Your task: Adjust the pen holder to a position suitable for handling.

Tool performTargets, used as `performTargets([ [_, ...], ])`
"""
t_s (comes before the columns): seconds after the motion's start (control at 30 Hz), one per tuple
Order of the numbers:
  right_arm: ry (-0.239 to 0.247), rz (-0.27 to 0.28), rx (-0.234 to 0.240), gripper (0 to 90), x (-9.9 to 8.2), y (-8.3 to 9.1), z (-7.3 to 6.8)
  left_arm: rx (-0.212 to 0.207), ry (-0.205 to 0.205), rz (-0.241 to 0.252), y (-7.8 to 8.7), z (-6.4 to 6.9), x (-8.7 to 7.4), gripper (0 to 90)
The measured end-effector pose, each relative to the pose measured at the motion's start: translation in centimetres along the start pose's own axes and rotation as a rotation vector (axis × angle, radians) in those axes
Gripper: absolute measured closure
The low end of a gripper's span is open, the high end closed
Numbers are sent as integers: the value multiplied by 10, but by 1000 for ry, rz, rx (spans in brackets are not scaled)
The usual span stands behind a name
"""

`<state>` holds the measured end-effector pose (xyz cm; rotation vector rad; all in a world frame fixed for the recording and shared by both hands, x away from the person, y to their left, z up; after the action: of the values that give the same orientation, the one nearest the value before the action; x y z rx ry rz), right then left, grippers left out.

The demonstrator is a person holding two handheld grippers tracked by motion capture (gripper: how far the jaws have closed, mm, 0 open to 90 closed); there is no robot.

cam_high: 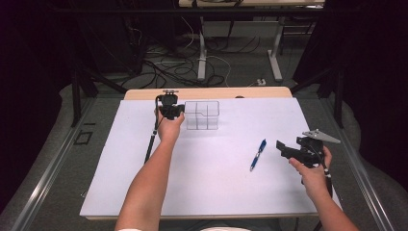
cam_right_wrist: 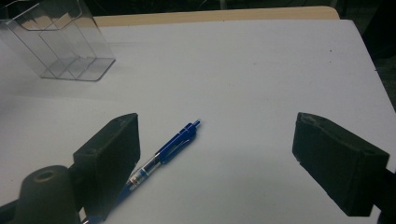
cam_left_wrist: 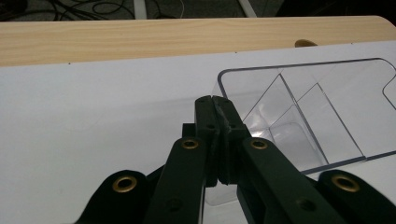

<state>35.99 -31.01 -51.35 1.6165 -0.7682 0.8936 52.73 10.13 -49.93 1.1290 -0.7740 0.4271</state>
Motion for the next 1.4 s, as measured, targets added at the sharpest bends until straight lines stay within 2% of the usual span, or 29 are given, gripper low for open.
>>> performTargets([
  [0.23, 3, -5, 3, 151, 0, 0, 0, -6, 2, 9, -4, 12, -1, 900],
  [0.37, 2, -8, 2, 151, 0, 0, 0, -17, 15, 6, -4, 17, -2, 900],
  [0.4, 0, 2, 1, 151, 0, 0, 0, -20, 12, 4, -4, 17, -2, 900],
  [0.53, 4, -12, 7, 151, 0, 0, 0, -19, 10, 3, -5, 20, -3, 900],
  [0.6, 13, -3, 4, 151, 0, 0, 1, -22, 4, 0, -4, 20, -2, 900],
  [0.63, 4, 35, -1, 151, 0, -3, 0, -26, 6, -1, -4, 19, -2, 900],
  [0.67, 6, -10, 7, 151, 0, 1, 0, -32, 8, -4, -4, 19, -2, 900],
  [0.87, 14, -11, 7, 151, 0, 1, 2, -30, 4, -12, -3, 17, -2, 892],
  [1.0, 11, 4, -2, 151, 1, 1, 2, -26, 4, -14, 2, 13, -2, 880],
  [1.07, 5, -7, 2, 151, 1, 2, 1, -28, 4, 0, 5, 12, -1, 868],
  [1.4, 8, -1, -7, 151, 2, 3, 1, -81, -13, 50, 26, 15, 4, 783],
])
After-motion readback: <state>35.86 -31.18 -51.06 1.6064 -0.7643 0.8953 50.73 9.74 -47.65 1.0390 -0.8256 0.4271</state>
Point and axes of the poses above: each handheld gripper's, and its own axes: y roughly backward along the jaws, x roughly out of its top, z roughly to its right, the point moved 2 cm from there along -y, roughly forward along the jaws, and after that the axes turned 4 degrees about -x, right-handed, at the moved point
